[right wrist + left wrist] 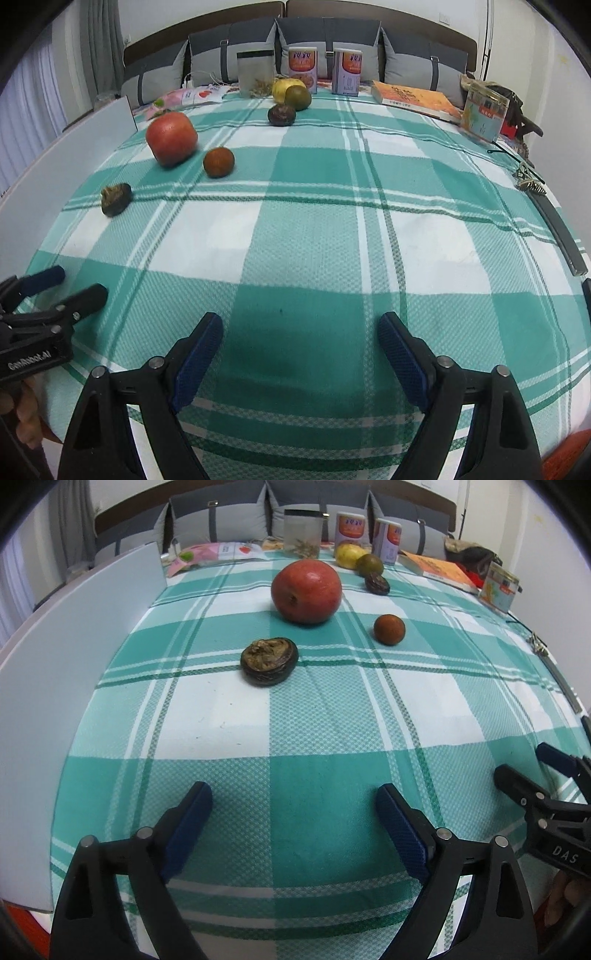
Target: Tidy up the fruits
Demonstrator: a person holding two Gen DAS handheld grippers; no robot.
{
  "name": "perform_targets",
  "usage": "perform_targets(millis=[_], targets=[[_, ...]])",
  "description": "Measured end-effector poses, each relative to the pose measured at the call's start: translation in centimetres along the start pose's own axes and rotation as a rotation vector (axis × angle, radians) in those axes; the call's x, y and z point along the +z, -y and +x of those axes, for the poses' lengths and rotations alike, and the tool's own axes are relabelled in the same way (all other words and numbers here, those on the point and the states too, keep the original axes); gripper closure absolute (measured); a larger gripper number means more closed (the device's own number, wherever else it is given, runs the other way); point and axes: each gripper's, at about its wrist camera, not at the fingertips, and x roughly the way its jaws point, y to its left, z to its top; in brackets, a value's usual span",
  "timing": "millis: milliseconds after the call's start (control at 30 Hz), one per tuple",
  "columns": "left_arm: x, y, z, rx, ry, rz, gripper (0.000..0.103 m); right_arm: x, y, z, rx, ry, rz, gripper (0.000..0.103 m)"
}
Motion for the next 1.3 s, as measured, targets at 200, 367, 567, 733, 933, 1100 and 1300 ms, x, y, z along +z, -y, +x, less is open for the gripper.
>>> perform_targets(millis=[200,367,567,733,933,1100,1300], targets=[[-0.15,0.07,0.02,0.000,0.008,0.018,0.009,-0.38,0.21,0.22,-0.021,0.006,0.028,0.000],[-0.29,0.14,-0.01,0.009,0.019,0.020,0.008,-0.53,0.11,0.12,-0.026,0.016,0.024,0.000],[-0.40,0.19,-0.05,0.016,0.024,0.020,0.008,-0.52,0.14,0.16,-0.026,0.018,0.023,0.000],[-0.34,0.24,-0.05,0.021,0.020,0.018,0.008,-0.54,0.12,0.14,-0.026,0.018,0.023,0.000],[-0.32,0.20,-0.05,0.023,0.015,0.016,0.007,-0.56,0.12,0.13,-0.027,0.018,0.023,0.000],[-0.31,0.23,-0.06,0.024,0.014,0.016,0.007,-0.57,0.11,0.14,-0.027,0.018,0.023,0.000],[-0.33,0.24,0.03,0.023,0.011,0.018,0.007,-0.52,0.13,0.26,-0.027,0.010,0.019,0.000]])
